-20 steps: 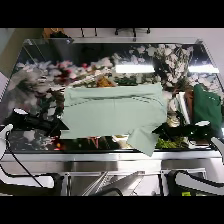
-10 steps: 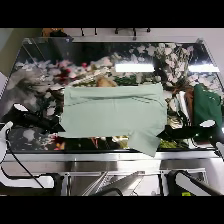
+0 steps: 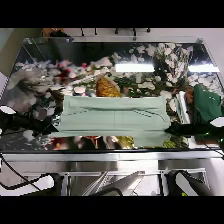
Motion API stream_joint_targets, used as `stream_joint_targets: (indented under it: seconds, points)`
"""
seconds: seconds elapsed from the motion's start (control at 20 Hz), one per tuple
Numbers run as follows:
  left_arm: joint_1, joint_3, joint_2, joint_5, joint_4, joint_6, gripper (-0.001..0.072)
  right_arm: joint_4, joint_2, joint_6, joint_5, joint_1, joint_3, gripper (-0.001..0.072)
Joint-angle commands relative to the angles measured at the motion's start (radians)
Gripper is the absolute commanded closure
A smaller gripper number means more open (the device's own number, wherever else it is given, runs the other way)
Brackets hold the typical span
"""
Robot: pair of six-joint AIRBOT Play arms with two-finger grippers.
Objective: Fold the shirts.
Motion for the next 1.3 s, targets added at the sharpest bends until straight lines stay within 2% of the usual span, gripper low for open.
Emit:
stream_joint_targets:
  seconds: [0.0,0.35,0.55,0.7,0.75,0.8,0.85,0.9,0.95,1.0,1.1,1.25]
  points:
    - [-0.079,0.143,-0.035,0.013,-0.052,-0.035,0.0693,0.129,-0.100,-0.091,-0.060,0.025,0.144,0.0694]
    - [-0.194,0.506,-0.339,0.072,-0.047,-0.115,0.0693,0.156,-0.480,-0.168,-0.256,0.170,0.437,0.0693]
    - [-0.195,0.628,-0.499,0.066,-0.051,-0.129,0.0692,0.157,-0.651,-0.207,-0.259,0.179,0.539,0.0693]
    - [-0.201,0.684,-0.569,0.054,-0.058,-0.127,0.0691,0.156,-0.692,-0.235,-0.271,0.184,0.542,0.0690]
    - [-0.208,0.696,-0.577,0.045,-0.057,-0.126,0.0689,0.155,-0.687,-0.241,-0.267,0.182,0.547,0.0668]
    - [-0.210,0.706,-0.579,0.037,-0.058,-0.122,0.0684,0.154,-0.678,-0.241,-0.253,0.180,0.558,0.0483]
    - [-0.220,0.723,-0.578,0.024,-0.057,-0.121,0.0362,0.142,-0.661,-0.241,-0.229,0.171,0.574,0.0292]
    - [-0.226,0.745,-0.578,0.008,-0.055,-0.125,0.0026,0.108,-0.641,-0.240,-0.206,0.158,0.591,0.0189]
    - [-0.228,0.773,-0.578,-0.008,-0.054,-0.121,0.0034,0.064,-0.622,-0.233,-0.198,0.143,0.602,0.0083]
    - [-0.228,0.807,-0.578,-0.024,-0.053,-0.122,0.0035,0.014,-0.600,-0.220,-0.198,0.119,0.602,0.0006]
    - [-0.222,0.879,-0.578,-0.058,-0.053,-0.124,0.0035,-0.016,-0.590,-0.175,-0.160,0.061,0.602,0.0006]
    - [-0.206,0.961,-0.578,-0.107,-0.057,-0.158,0.0035,-0.013,-0.633,-0.168,-0.060,0.020,0.595,0.0006]
